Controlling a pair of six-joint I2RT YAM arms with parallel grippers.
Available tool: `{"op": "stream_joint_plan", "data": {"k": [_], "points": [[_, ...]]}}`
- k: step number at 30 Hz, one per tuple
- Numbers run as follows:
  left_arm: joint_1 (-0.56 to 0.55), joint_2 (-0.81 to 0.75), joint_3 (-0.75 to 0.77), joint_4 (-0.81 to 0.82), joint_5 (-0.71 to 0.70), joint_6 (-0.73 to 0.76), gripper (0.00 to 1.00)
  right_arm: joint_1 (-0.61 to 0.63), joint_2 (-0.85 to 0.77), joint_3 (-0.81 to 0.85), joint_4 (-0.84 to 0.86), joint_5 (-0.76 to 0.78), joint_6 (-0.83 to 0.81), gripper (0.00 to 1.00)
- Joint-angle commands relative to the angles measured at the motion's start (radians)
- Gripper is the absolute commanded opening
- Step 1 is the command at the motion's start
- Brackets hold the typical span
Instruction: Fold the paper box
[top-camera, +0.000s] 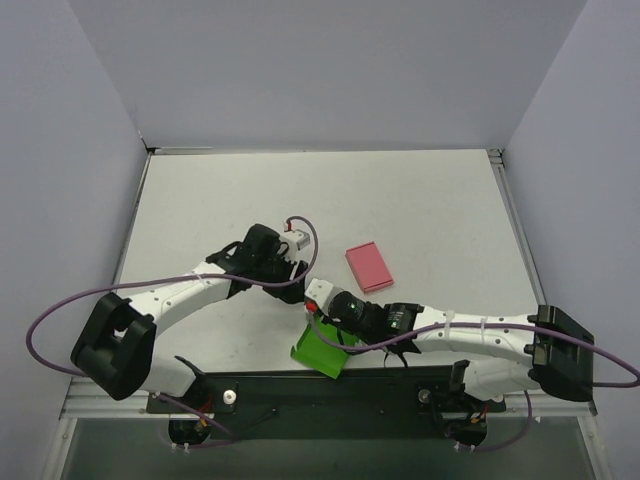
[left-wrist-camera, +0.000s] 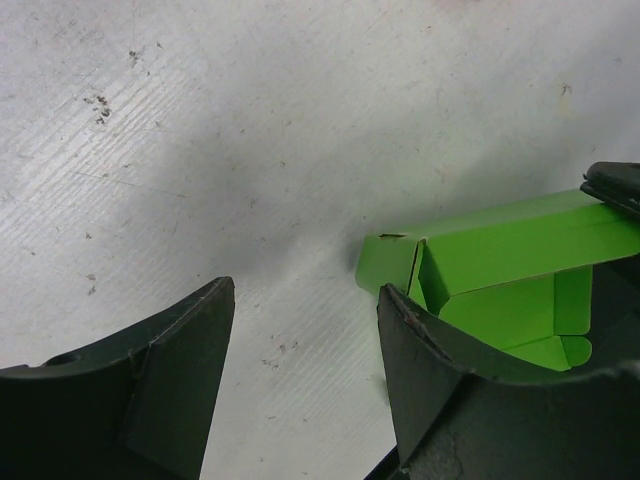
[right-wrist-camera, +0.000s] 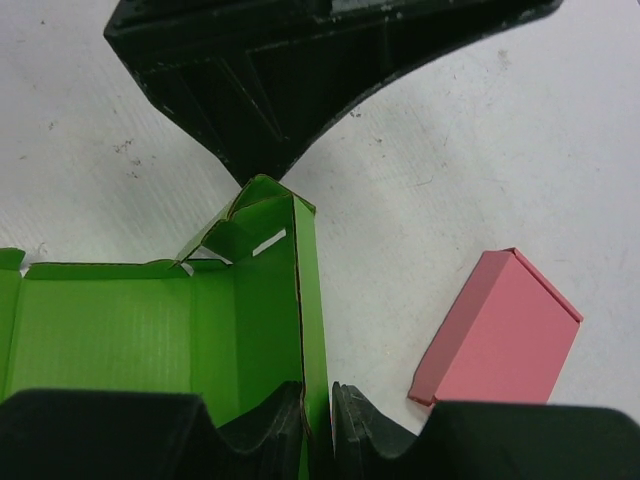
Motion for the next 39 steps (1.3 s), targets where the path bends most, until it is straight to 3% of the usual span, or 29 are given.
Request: {"op": "stream_joint_plan", "data": {"k": [1, 16, 27, 39], "points": [[-0.029, -0.011, -0.005, -0.026, -0.040, -0.006, 0.69, 0.040, 0.031, -0.001, 0.056, 0.072, -0.038, 0.19], [-0.072, -0.069, -0.043, -0.101, -0.069, -0.027, 0.70, 0.163, 0.104, -0.026, 0.091, 0.283, -0.101, 0.18], [-0.064, -0.103, -0.068, -0.129, -0.051, -0.055, 0.72, 0.185, 0.160, -0.024, 0.118, 0.416, -0.121, 0.18], [-0.045, -0.011, -0.002, -0.091, -0.072, -0.001, 0.71, 0.178, 0.149, -0.038, 0.148, 0.389, -0.124, 0.18]]}}
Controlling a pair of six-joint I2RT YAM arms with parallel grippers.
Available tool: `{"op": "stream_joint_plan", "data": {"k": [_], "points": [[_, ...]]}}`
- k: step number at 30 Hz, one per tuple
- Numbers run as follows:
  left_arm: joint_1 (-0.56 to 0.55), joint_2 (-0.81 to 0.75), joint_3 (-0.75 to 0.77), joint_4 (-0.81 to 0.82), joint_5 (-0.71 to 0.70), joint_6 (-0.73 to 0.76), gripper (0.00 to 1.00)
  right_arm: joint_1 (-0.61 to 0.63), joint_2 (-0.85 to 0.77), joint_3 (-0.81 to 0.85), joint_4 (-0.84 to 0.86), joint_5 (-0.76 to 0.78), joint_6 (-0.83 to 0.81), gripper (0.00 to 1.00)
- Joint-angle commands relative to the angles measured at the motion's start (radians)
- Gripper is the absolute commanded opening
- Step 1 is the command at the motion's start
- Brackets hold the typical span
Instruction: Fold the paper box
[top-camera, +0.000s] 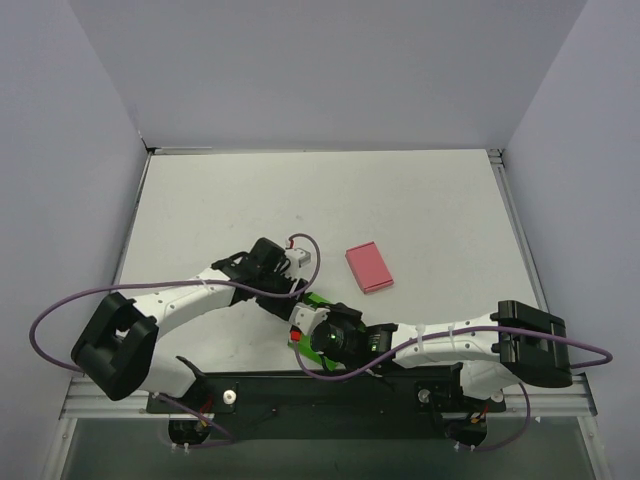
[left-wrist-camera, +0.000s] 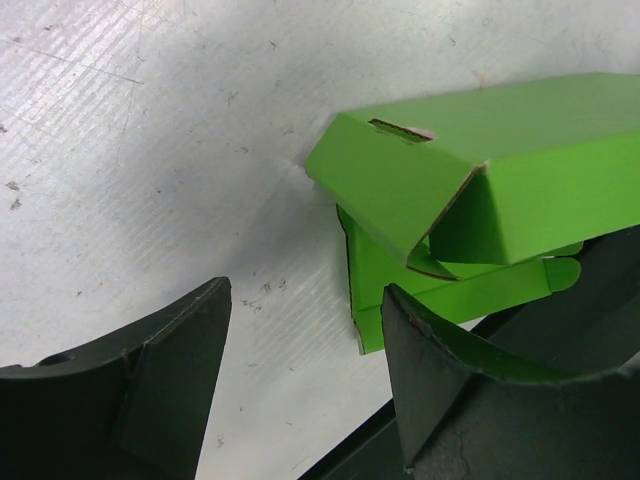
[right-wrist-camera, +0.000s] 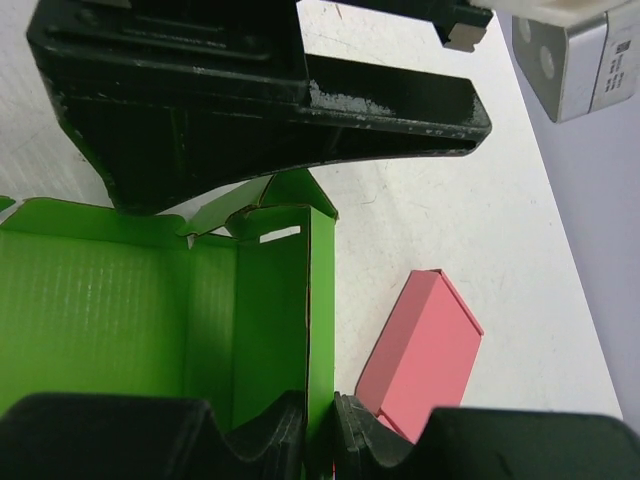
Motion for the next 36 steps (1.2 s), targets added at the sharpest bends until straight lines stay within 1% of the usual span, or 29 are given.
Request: {"op": "stream_joint_plan", "data": {"k": [1, 4, 5, 6, 7, 8, 9, 11, 12, 14, 15, 16, 17, 18, 20, 22, 23, 26, 30, 32, 34, 35, 36], "points": [[0.027, -0.008, 0.046, 0.033, -0.002, 0.036, 0.71, -0.007, -0.013, -0.017, 0.021, 0.010, 0.000, 0.18], [0.030, -0.053, 0.023, 0.082, 0.008, 0.083, 0.70, -0.013, -0.030, -0.028, 0.030, -0.015, -0.003, 0.18], [0.031, -0.074, 0.012, 0.102, -0.012, 0.101, 0.69, -0.015, -0.033, -0.031, 0.031, -0.026, -0.003, 0.18], [0.032, -0.088, 0.003, 0.148, -0.032, 0.092, 0.67, -0.018, -0.038, -0.034, 0.039, -0.030, -0.006, 0.18], [0.036, -0.100, 0.000, 0.161, -0.038, 0.068, 0.67, -0.019, -0.036, -0.036, 0.042, -0.029, -0.008, 0.18], [0.036, -0.114, -0.012, 0.178, -0.041, 0.004, 0.67, -0.019, -0.039, -0.036, 0.041, -0.021, -0.008, 0.18], [0.036, -0.155, -0.029, 0.266, -0.066, -0.035, 0.67, -0.021, -0.046, -0.039, 0.042, -0.013, -0.011, 0.18], [0.027, -0.202, -0.119, 0.380, -0.116, -0.136, 0.69, -0.027, -0.056, -0.047, 0.045, -0.019, -0.011, 0.18], [0.027, -0.247, -0.164, 0.531, -0.156, -0.147, 0.70, -0.028, -0.070, -0.048, 0.044, -0.027, -0.011, 0.18], [0.025, -0.285, -0.266, 0.668, -0.178, -0.135, 0.71, -0.035, -0.081, -0.050, 0.044, -0.038, -0.015, 0.18], [0.027, -0.306, -0.287, 0.766, -0.176, -0.113, 0.72, -0.038, -0.090, -0.050, 0.042, -0.041, -0.018, 0.18], [0.030, -0.309, -0.296, 0.786, -0.152, -0.090, 0.72, -0.039, -0.095, -0.047, 0.033, -0.036, -0.020, 0.18], [0.036, -0.314, -0.296, 0.797, -0.120, -0.025, 0.72, -0.044, -0.101, -0.047, 0.028, -0.036, -0.015, 0.18], [0.041, -0.311, -0.296, 0.823, -0.092, 0.005, 0.72, -0.047, -0.118, -0.051, 0.030, -0.046, -0.014, 0.18], [0.059, -0.285, -0.298, 0.854, 0.004, 0.055, 0.73, -0.067, -0.131, -0.057, 0.030, -0.072, -0.014, 0.18], [0.105, -0.260, -0.316, 0.931, 0.076, 0.060, 0.72, -0.076, -0.145, -0.053, 0.024, -0.082, -0.018, 0.18], [0.122, -0.236, -0.325, 1.005, 0.156, 0.050, 0.72, -0.082, -0.150, -0.051, 0.018, -0.090, -0.020, 0.19], [0.180, -0.191, -0.371, 1.153, 0.268, 0.014, 0.71, -0.099, -0.158, -0.039, -0.001, -0.113, -0.017, 0.19], [0.190, -0.133, -0.406, 1.259, 0.313, -0.003, 0.72, -0.130, -0.159, -0.025, -0.042, -0.134, -0.009, 0.19], [0.191, -0.064, -0.420, 1.334, 0.333, -0.012, 0.71, -0.137, -0.151, -0.021, -0.053, -0.141, -0.006, 0.19], [0.194, -0.016, -0.432, 1.374, 0.351, -0.033, 0.71, -0.142, -0.135, -0.008, -0.068, -0.136, 0.001, 0.19], [0.196, 0.022, -0.442, 1.456, 0.356, -0.052, 0.71, -0.140, -0.129, 0.002, -0.085, -0.136, 0.005, 0.19], [0.197, 0.039, -0.451, 1.495, 0.367, -0.073, 0.71, -0.139, -0.116, 0.007, -0.088, -0.125, 0.006, 0.19]]}}
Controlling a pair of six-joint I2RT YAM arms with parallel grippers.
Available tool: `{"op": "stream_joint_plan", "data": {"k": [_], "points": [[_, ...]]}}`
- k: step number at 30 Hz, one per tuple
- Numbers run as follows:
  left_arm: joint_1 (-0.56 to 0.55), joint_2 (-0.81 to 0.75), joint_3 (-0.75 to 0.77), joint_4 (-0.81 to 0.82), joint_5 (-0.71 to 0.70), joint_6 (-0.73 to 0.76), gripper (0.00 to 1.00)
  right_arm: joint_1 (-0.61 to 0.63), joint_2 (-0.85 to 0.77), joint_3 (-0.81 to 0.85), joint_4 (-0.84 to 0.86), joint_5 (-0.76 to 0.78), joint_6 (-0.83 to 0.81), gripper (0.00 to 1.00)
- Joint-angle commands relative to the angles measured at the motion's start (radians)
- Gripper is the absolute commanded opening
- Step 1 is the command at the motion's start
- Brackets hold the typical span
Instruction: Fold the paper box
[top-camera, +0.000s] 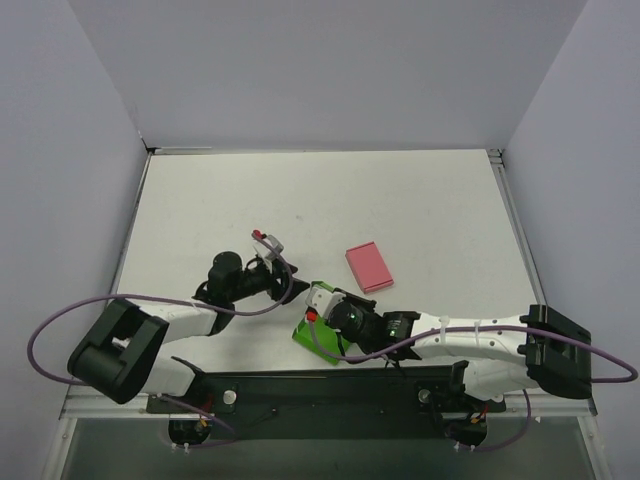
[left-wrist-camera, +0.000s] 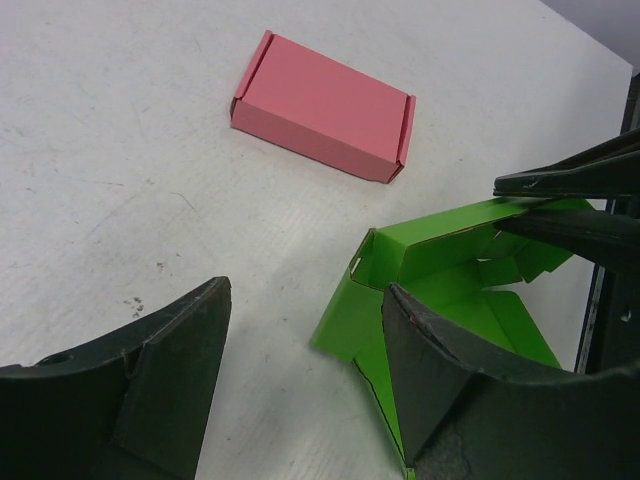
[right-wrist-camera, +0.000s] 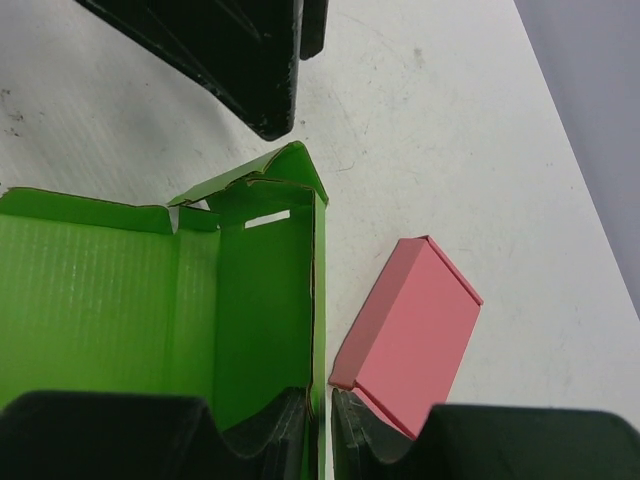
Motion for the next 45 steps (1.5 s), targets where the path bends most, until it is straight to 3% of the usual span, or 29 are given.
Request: {"op": "stream_joint_plan", "data": {"k": [1, 9, 13, 22, 28, 32, 35, 45], "points": [[0.012, 0.086, -0.031, 0.302, 0.089, -0.088, 0.71, 0.000, 0.022, 0.056, -0.059, 0.020, 0.021, 0.18], [0.018, 0.097, -0.074, 0.323, 0.059, -0.096, 0.72, 0.015, 0.066, 0.073, -0.084, 0.056, 0.025, 0.10], [0.050, 0.098, -0.112, 0.381, 0.048, -0.164, 0.72, 0.023, 0.089, 0.081, -0.078, 0.087, -0.005, 0.00], [0.058, 0.045, -0.115, 0.338, 0.059, -0.174, 0.72, 0.056, 0.166, 0.113, -0.026, 0.222, -0.167, 0.00], [0.100, 0.028, -0.095, 0.274, 0.074, -0.178, 0.72, 0.052, 0.192, 0.078, 0.167, 0.245, -0.345, 0.00], [0.115, 0.055, -0.057, 0.249, 0.083, -0.182, 0.72, 0.033, 0.201, 0.018, 0.417, 0.241, -0.536, 0.00], [0.123, 0.086, -0.029, 0.237, 0.080, -0.177, 0.71, 0.030, 0.210, -0.011, 0.517, 0.231, -0.584, 0.00], [0.178, 0.175, -0.031, 0.323, 0.077, -0.244, 0.71, -0.003, 0.242, -0.036, 0.534, 0.190, -0.566, 0.00]]}}
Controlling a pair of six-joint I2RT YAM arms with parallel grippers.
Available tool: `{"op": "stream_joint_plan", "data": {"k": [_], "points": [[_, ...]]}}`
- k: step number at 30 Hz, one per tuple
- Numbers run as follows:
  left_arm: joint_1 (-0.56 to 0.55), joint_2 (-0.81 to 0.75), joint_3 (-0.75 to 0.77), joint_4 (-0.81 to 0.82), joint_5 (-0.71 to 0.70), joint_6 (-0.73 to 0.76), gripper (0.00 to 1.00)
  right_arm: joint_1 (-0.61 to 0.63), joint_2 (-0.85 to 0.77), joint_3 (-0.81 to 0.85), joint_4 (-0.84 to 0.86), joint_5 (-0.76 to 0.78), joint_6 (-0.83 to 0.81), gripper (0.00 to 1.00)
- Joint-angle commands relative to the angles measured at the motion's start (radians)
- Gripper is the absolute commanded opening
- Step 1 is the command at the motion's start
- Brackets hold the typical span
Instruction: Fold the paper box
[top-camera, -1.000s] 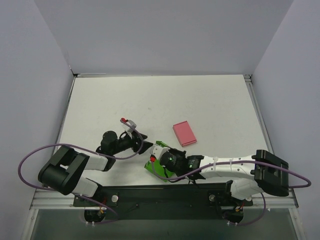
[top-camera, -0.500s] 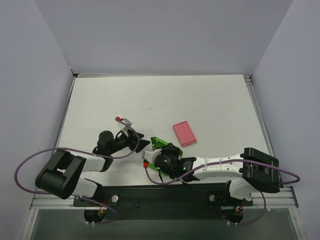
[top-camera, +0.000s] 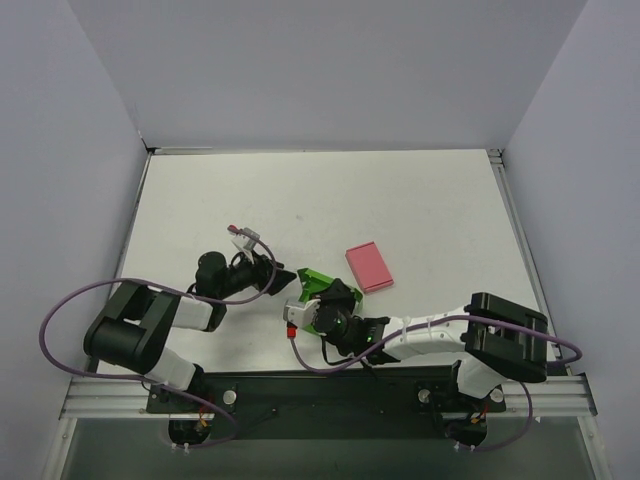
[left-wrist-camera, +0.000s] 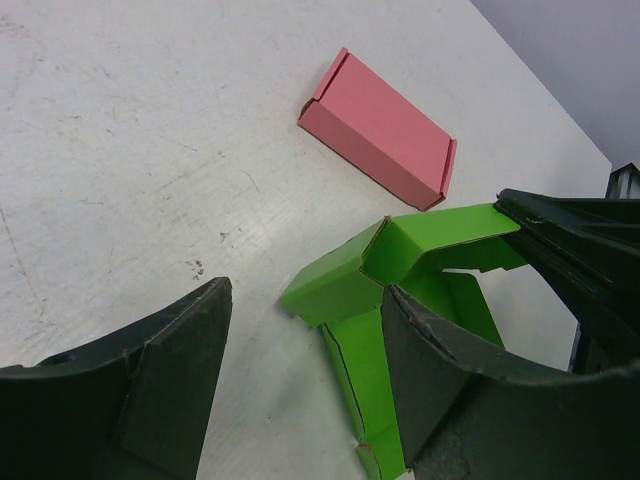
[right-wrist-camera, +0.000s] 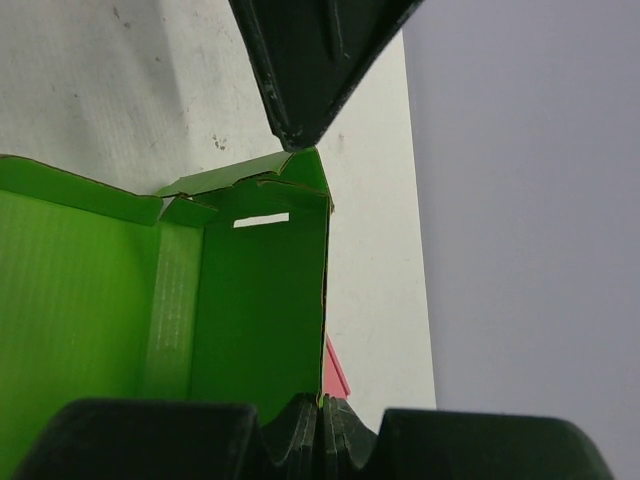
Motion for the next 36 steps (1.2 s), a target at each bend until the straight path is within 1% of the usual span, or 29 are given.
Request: {"op": "stream_joint_plan", "data": {"k": [1, 4, 7, 14, 15, 17, 22, 30, 36], "points": [[0.012, 0.019, 0.020, 0.064, -0.011, -0.030, 0.71, -0.024, -0.010, -0.017, 0.059, 0.004, 0.005, 0.00], [0.012, 0.047, 0.017, 0.070, -0.054, -0.042, 0.71, -0.024, -0.002, -0.025, 0.073, 0.007, 0.010, 0.00], [0.012, 0.082, 0.011, 0.109, -0.065, -0.061, 0.71, -0.023, 0.018, -0.029, 0.082, 0.010, 0.008, 0.00], [0.012, 0.186, 0.038, 0.243, -0.001, -0.096, 0.70, -0.013, 0.059, -0.032, 0.076, 0.018, 0.012, 0.00], [0.012, 0.205, 0.041, 0.298, 0.014, -0.113, 0.69, -0.013, 0.062, -0.032, 0.075, 0.021, 0.013, 0.00], [0.012, 0.260, 0.041, 0.353, 0.042, -0.131, 0.66, -0.012, 0.065, -0.032, 0.076, 0.026, 0.018, 0.00], [0.001, 0.369, 0.058, 0.494, 0.104, -0.180, 0.64, -0.013, 0.064, -0.029, 0.064, 0.019, 0.027, 0.00], [-0.010, 0.424, 0.089, 0.539, 0.096, -0.176, 0.64, -0.021, 0.049, -0.022, 0.041, 0.006, 0.054, 0.00], [-0.037, 0.427, 0.141, 0.504, 0.081, -0.139, 0.64, -0.023, 0.050, -0.017, 0.030, 0.001, 0.062, 0.00]]}}
